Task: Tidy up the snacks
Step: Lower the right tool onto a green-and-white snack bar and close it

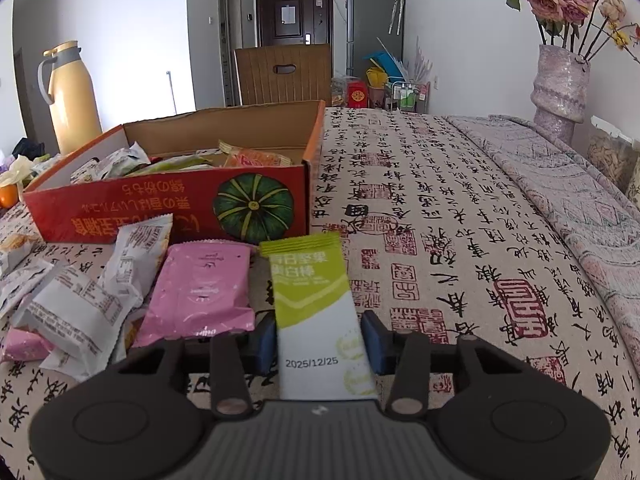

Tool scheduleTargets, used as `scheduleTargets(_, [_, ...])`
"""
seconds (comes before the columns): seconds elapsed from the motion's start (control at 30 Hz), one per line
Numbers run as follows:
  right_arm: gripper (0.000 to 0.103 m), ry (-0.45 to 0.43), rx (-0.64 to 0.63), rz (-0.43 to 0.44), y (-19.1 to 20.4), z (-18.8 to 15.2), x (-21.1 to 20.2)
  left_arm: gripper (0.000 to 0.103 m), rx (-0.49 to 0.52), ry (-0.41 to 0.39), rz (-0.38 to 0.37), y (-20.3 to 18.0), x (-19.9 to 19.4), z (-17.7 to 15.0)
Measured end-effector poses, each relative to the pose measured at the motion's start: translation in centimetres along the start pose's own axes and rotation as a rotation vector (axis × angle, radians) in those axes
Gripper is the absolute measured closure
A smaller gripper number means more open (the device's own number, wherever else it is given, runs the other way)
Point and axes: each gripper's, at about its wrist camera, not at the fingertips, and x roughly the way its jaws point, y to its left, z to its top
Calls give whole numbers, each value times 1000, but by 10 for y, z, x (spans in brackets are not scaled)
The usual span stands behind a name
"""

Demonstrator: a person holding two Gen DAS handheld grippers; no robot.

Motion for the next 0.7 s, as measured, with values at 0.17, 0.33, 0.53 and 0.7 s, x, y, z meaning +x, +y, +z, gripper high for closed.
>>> scheduleTargets(0.17, [67,-6,-20,-10,6,0,-2,0,4,8,-2,-2,1,-1])
scheduleTargets(0.33, [69,-24,7,-2,4,-2,-5,0,14,11,-10,-5,2,-1])
scheduleTargets(0.53, [69,-70,50,-4,4,-4,-16,0,22,23,-18,-8,6,-1])
scheduleTargets(0.7, [69,-110,92,5,4,-3,-25,0,29,35,1,-4,14,3])
